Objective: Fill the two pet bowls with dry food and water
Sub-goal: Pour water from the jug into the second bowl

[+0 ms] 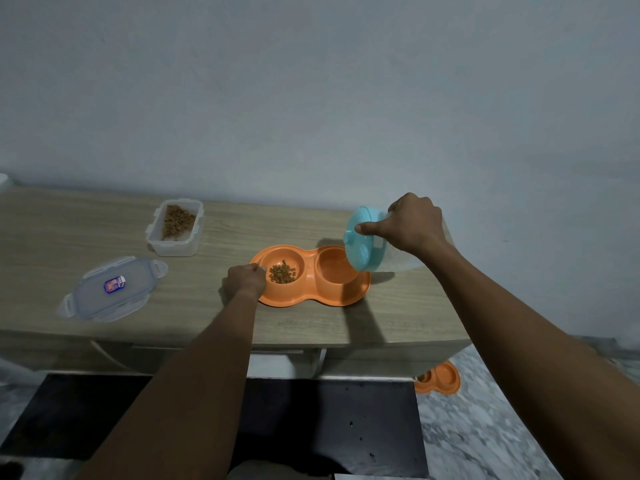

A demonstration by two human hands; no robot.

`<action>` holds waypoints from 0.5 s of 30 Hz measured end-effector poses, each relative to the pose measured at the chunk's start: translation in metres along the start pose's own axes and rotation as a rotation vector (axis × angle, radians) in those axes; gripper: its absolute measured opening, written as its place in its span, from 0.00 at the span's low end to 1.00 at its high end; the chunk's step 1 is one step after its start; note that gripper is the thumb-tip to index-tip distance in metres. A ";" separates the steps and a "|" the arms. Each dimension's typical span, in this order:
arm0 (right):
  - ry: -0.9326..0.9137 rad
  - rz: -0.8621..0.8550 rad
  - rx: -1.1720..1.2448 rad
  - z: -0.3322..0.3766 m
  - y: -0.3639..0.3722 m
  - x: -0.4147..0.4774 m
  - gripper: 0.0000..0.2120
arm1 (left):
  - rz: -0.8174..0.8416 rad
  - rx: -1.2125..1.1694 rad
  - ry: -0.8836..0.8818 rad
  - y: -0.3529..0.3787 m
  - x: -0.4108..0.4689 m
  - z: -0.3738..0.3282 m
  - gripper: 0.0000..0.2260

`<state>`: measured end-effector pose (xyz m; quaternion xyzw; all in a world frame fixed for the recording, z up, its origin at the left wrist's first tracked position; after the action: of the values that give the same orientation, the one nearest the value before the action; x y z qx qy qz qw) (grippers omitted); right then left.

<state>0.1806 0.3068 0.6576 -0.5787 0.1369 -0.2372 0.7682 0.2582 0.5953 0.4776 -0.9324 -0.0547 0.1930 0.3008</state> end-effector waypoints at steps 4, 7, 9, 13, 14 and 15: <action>0.009 -0.002 0.018 -0.002 0.001 0.000 0.37 | 0.004 0.003 -0.005 0.000 -0.002 -0.001 0.16; 0.019 0.007 0.030 -0.003 0.002 -0.001 0.37 | -0.001 0.000 -0.011 0.000 -0.002 -0.001 0.17; 0.026 0.012 0.042 -0.004 0.002 -0.003 0.37 | 0.001 -0.005 -0.012 0.001 -0.002 -0.001 0.17; 0.038 0.018 0.075 -0.007 0.002 -0.004 0.32 | 0.001 -0.005 -0.010 0.000 -0.004 -0.001 0.17; 0.048 0.018 0.095 -0.008 0.002 -0.005 0.31 | 0.001 -0.003 -0.009 0.000 -0.004 -0.002 0.17; 0.063 0.016 0.123 -0.010 0.002 -0.005 0.30 | 0.001 0.000 -0.008 0.000 -0.004 -0.002 0.16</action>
<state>0.1717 0.3014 0.6521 -0.5215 0.1506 -0.2572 0.7995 0.2549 0.5936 0.4807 -0.9317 -0.0556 0.1968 0.3003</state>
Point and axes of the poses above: each hand's wrist, its own x-axis towards the middle knuckle, its own y-axis out of the palm, z = x × y, the point moved 5 cm from there along x, towards the middle knuckle, and after that the axes turned 5 degrees about y, right-handed, at the moved point
